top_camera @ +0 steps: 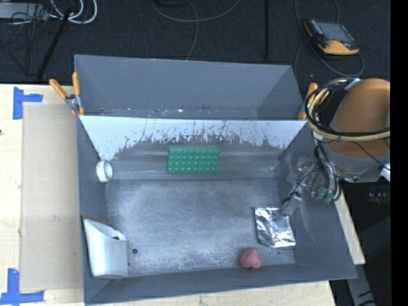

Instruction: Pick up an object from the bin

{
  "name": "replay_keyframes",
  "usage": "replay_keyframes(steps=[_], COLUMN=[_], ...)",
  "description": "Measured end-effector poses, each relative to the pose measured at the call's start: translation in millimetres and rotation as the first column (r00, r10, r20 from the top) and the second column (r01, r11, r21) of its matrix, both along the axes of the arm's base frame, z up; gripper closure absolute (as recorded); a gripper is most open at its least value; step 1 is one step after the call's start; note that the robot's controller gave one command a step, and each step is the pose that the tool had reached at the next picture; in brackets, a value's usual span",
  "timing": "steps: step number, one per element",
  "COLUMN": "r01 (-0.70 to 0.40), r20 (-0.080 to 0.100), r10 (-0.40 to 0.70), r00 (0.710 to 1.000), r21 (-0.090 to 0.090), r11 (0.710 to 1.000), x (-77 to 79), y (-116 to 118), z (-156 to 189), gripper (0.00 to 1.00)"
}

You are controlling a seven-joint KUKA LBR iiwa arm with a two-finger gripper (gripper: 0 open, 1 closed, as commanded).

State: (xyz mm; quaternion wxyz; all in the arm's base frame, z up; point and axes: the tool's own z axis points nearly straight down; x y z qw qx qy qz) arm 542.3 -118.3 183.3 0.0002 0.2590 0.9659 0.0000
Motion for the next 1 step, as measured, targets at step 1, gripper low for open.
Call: replay_keyframes(steps=[1], r01=[-0.311], r20=[-0.006], r10=[0.312], r00=[0.95], r21=[0.004], r11=[0.95], x=[-46.5], y=[3.5], z=[-116.5], gripper=[0.0])
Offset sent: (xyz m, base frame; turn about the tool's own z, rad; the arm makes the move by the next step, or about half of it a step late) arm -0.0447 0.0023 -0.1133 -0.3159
